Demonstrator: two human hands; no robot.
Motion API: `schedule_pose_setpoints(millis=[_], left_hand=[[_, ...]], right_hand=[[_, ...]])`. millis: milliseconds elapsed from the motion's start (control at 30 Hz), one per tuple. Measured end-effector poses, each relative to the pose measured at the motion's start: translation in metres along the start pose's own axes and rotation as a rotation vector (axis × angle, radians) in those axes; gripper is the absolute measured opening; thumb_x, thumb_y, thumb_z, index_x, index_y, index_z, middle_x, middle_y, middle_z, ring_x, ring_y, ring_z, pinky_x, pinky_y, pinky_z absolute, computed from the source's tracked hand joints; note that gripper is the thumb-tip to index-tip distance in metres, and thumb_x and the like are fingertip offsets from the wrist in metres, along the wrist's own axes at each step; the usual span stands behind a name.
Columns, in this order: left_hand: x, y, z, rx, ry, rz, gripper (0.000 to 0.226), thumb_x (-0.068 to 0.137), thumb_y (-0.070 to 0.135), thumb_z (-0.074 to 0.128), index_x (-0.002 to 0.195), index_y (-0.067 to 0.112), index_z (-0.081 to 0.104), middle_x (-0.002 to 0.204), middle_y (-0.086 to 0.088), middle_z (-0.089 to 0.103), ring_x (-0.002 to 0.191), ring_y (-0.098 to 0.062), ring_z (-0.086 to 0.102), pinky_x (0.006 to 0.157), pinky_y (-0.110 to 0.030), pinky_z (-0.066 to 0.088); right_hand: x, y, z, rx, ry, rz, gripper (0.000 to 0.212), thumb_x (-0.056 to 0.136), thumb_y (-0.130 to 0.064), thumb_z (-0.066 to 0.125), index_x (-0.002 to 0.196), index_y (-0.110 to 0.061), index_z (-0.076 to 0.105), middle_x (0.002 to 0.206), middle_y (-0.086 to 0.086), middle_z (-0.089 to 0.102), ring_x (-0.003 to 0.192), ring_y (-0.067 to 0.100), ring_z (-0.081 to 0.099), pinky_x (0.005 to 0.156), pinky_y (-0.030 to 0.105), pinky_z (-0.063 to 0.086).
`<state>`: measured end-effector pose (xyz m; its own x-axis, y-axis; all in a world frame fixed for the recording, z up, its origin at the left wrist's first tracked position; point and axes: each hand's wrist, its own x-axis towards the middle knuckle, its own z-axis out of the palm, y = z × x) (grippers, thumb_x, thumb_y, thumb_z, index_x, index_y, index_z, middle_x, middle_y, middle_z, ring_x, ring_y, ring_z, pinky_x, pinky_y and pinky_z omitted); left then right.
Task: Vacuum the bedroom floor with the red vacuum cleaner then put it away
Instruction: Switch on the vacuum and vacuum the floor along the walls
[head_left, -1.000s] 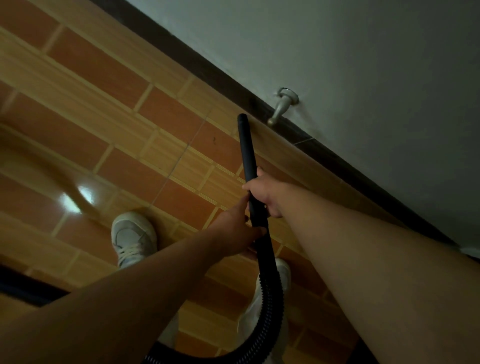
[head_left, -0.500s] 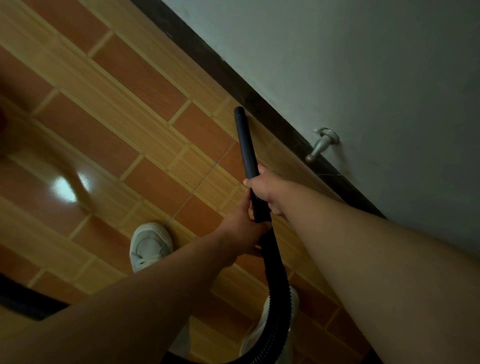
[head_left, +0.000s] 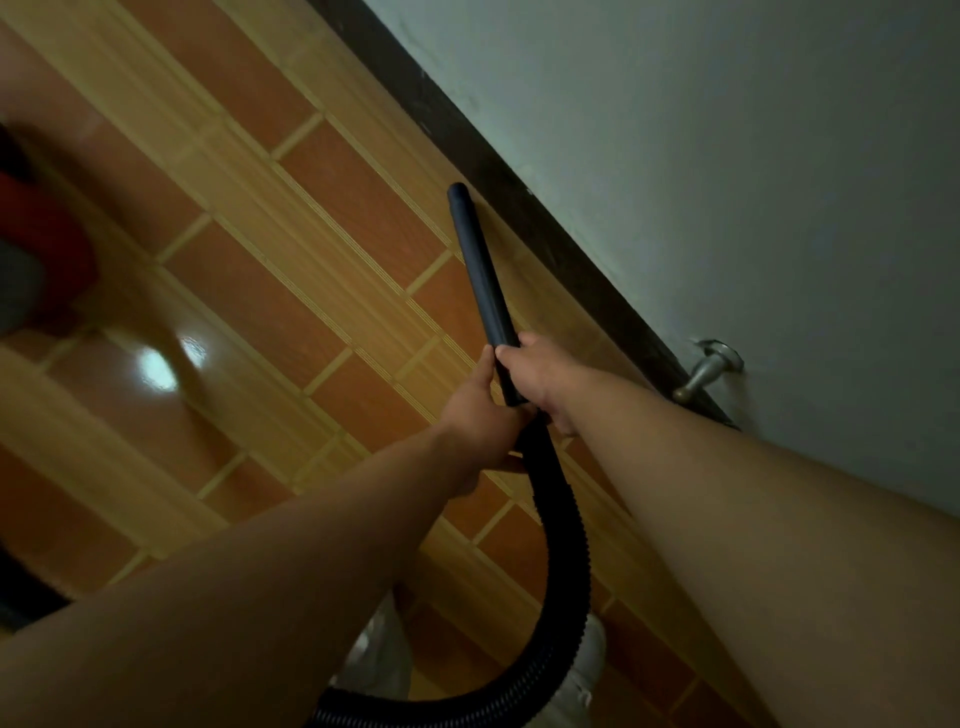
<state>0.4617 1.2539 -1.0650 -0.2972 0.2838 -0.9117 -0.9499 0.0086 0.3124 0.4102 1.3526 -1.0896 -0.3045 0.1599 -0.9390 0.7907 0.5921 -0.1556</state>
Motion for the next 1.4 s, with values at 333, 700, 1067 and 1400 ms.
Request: schedule_pose_setpoints(millis=[333, 700, 1067, 1400], left_hand=[[0.015, 0.045, -0.033, 0.078, 0.134, 0.010, 0.092, 0.098, 0.002, 0.056, 0.158, 0.050, 0.005, 0.121, -0.014, 0.069, 0.083, -0.028, 0.077, 0.076, -0.048, 0.064], [0.015, 0.083, -0.057, 0.118, 0.200, 0.003, 0.091, 0.091, -0.001, 0.068, 0.157, 0.042, 0.024, 0.104, -0.008, 0.074, 0.092, -0.027, 0.076, 0.078, -0.044, 0.064], [0.027, 0.137, -0.091, 0.083, 0.331, 0.106, 0.054, 0.106, 0.025, 0.046, 0.156, 0.036, 0.032, 0.109, 0.009, 0.057, 0.107, -0.018, 0.064, 0.085, -0.038, 0.060], [0.036, 0.166, -0.130, 0.099, 0.292, 0.134, 0.055, 0.107, 0.025, 0.045, 0.158, 0.037, 0.028, 0.119, 0.004, 0.058, 0.105, -0.020, 0.066, 0.090, -0.046, 0.060]], right_hand=[[0.005, -0.014, 0.007, 0.030, -0.107, -0.026, 0.051, 0.105, -0.051, 0.036, 0.153, -0.032, 0.040, 0.133, 0.009, 0.059, 0.116, 0.036, 0.062, 0.100, 0.059, 0.053], [0.012, -0.056, -0.007, 0.076, -0.202, -0.012, 0.045, 0.109, -0.048, 0.034, 0.151, -0.036, 0.040, 0.122, 0.011, 0.066, 0.101, 0.031, 0.068, 0.093, 0.053, 0.055], [0.017, -0.103, 0.001, 0.079, -0.197, -0.037, 0.037, 0.108, -0.050, 0.036, 0.138, -0.036, 0.053, 0.093, 0.011, 0.062, 0.079, 0.026, 0.061, 0.081, 0.044, 0.056], [0.033, -0.153, 0.012, 0.049, -0.126, -0.083, 0.041, 0.109, -0.047, 0.033, 0.142, -0.030, 0.051, 0.100, 0.011, 0.061, 0.078, 0.026, 0.058, 0.068, 0.038, 0.050]])
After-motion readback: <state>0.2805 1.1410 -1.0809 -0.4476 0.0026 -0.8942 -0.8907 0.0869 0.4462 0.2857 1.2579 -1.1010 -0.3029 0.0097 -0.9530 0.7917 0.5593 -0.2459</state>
